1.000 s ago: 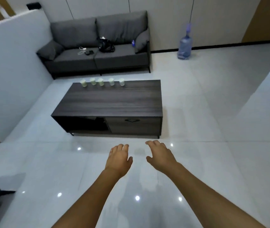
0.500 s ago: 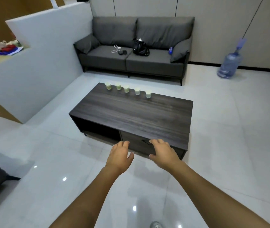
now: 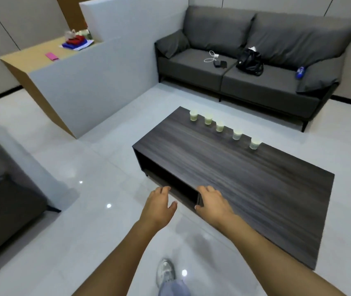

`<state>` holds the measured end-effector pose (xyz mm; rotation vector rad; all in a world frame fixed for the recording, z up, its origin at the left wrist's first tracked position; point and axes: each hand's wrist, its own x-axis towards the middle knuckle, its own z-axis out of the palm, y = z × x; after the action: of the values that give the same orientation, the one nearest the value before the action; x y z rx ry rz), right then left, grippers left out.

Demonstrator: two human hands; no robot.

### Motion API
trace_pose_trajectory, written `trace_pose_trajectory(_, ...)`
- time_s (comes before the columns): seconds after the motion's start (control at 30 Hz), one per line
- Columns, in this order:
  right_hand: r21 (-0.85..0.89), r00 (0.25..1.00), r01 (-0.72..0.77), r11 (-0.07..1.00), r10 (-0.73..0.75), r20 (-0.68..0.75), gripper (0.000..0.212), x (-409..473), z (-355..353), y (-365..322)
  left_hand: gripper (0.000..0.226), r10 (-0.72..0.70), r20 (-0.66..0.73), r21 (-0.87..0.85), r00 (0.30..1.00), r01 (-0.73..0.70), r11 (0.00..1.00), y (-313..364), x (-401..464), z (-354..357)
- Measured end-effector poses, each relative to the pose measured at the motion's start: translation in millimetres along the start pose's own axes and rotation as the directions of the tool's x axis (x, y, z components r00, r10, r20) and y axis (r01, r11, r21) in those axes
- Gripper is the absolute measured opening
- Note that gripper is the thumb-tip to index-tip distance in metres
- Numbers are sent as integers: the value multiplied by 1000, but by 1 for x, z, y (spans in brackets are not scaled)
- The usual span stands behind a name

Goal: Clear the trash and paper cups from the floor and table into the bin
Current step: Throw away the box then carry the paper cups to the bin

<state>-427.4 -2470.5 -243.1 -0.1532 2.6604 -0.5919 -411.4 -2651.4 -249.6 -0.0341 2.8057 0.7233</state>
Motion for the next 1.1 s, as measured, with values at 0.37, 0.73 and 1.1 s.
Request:
trace_pose_trajectory(0.37, 17, 991, 77, 997, -78, 105, 59, 224, -4, -149, 54, -129, -15, -5, 992, 129, 992, -142, 176, -124)
trace_pose_trajectory(0.73, 66, 992, 82, 994, -87, 87, 58, 467, -53, -230, 53, -133, -10, 26, 991, 133, 991, -215, 404, -220)
trace_pose_trajectory(1.1, 77, 998, -2, 997, -3, 63, 59, 664, -84, -315, 53, -56, 79, 38, 995, 53, 998, -287, 595, -308)
